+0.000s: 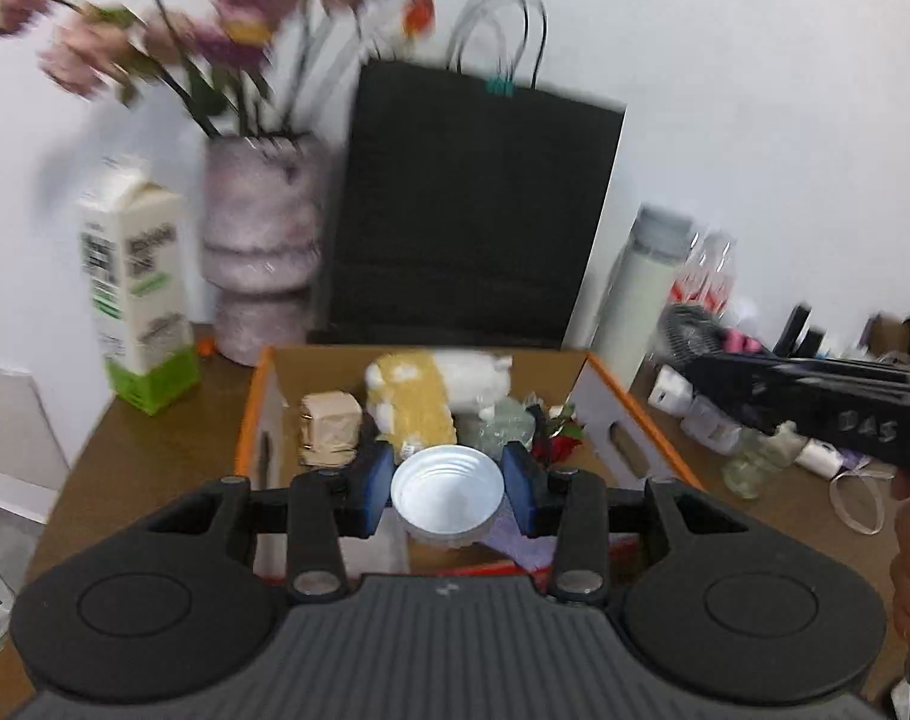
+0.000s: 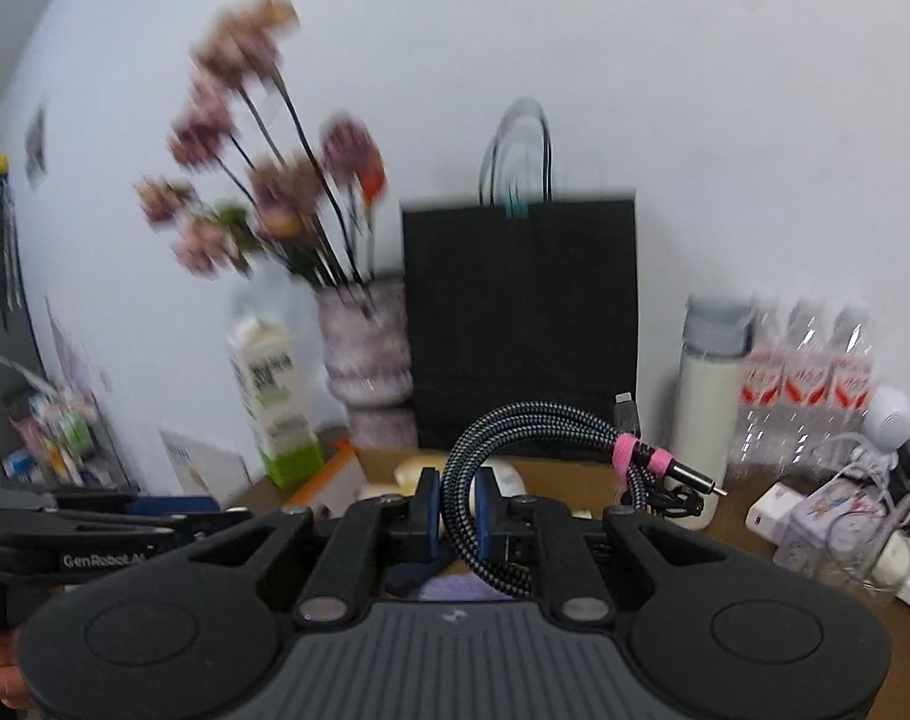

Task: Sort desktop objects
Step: 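Carry the lid and cable with both tools over the red box, then open both tools to drop the lid and cable into the box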

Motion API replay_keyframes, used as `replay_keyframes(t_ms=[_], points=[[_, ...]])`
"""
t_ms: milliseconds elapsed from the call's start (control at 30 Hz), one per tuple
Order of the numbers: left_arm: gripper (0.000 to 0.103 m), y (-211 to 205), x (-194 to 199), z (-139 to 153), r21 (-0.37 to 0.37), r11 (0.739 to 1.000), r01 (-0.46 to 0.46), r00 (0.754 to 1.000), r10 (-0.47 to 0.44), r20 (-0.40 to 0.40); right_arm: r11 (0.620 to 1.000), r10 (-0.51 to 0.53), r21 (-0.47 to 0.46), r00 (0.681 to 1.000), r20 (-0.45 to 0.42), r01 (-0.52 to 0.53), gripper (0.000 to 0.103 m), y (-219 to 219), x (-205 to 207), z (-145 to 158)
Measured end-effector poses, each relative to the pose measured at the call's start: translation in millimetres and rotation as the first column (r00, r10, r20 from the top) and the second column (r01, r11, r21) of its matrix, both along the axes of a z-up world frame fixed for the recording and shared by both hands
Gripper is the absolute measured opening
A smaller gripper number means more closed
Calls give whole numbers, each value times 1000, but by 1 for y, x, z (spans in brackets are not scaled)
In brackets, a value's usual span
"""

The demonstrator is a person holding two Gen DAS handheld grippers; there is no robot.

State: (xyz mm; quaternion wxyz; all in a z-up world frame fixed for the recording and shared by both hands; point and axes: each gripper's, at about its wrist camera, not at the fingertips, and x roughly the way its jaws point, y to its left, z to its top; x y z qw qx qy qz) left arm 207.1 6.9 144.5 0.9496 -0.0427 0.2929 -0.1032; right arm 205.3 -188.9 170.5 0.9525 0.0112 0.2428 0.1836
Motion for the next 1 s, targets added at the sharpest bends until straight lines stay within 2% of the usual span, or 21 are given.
replay_keyframes(t_ms=[67,167,300,367,433,500,567,633,700,733,767,867,1000], points=[[41,-12,26,-20,17,1000,14,998,-12,-61,1000,8,-24,997,-77,-10,11,7,32,-22],[41,-27,55,-46,62,997,38,993,-31,-112,997,4,-69,987,-163,-16,11,16,68,-54],[41,-38,84,-73,87,996,37,984,-21,-176,995,-18,-100,964,-266,-9,11,22,107,-92],[41,-40,94,-84,101,994,46,982,-26,-189,996,-25,-87,947,-322,-4,11,20,122,-106],[41,-41,99,-92,83,994,77,975,-57,-214,999,-11,-36,925,-380,-2,10,14,134,-117],[41,-45,100,-98,106,989,103,975,-80,-206,1000,-11,-23,904,-427,1,9,12,143,-127],[45,-49,98,-100,133,983,122,978,-96,-187,1000,-16,-28,884,-468,3,9,12,148,-138],[58,-50,96,-100,137,979,148,976,-121,-183,1000,-4,2,863,-505,5,10,8,151,-146],[66,-49,94,-97,142,978,150,978,-125,-170,1000,13,20,854,-519,-3,11,4,153,-146],[71,-47,93,-93,143,978,150,978,-126,-165,1000,17,18,850,-526,-9,15,3,153,-144],[73,-45,93,-90,140,980,144,979,-120,-162,1000,16,19,852,-524,-7,25,2,152,-138],[78,-36,92,-74,134,984,118,982,-95,-166,1000,-9,-18,874,-485,0,43,0,149,-115],[90,-19,88,-52,131,991,34,983,-10,-185,996,-59,-90,903,-425,23,48,-5,139,-80]])
